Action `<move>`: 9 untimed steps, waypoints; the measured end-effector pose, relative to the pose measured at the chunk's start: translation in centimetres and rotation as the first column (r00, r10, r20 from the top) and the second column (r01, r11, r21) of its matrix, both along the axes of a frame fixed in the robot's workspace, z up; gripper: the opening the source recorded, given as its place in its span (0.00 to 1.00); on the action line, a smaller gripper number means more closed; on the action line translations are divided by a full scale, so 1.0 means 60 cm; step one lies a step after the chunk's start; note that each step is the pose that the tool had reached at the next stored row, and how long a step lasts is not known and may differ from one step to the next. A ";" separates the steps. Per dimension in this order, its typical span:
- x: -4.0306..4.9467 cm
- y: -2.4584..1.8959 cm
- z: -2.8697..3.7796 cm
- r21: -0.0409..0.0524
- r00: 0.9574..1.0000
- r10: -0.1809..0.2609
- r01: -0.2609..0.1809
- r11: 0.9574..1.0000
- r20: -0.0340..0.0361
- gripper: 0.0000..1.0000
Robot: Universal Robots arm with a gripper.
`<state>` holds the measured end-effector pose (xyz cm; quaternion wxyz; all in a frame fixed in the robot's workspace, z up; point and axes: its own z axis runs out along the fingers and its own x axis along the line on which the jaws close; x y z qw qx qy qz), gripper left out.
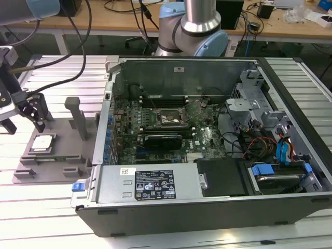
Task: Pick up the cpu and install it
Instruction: 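Pick up the cpu and move it towards the insertion slot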
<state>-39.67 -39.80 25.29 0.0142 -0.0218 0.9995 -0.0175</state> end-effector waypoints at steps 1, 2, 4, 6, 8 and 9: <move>0.000 0.0000 -0.002 0.000 1.000 0.000 0.000 1.000 0.000 0.70; 0.001 0.0000 -0.004 -0.001 1.000 0.000 0.000 1.000 0.000 0.70; 0.004 -0.0001 -0.010 -0.002 1.000 0.001 -0.001 1.000 0.000 0.70; 0.007 0.0000 -0.016 -0.002 1.000 0.002 -0.002 1.000 -0.001 0.70; 0.008 0.0007 -0.024 -0.002 1.000 0.003 -0.003 1.000 -0.001 0.70; 0.009 0.0008 -0.027 -0.002 1.000 0.003 -0.003 1.000 -0.001 0.70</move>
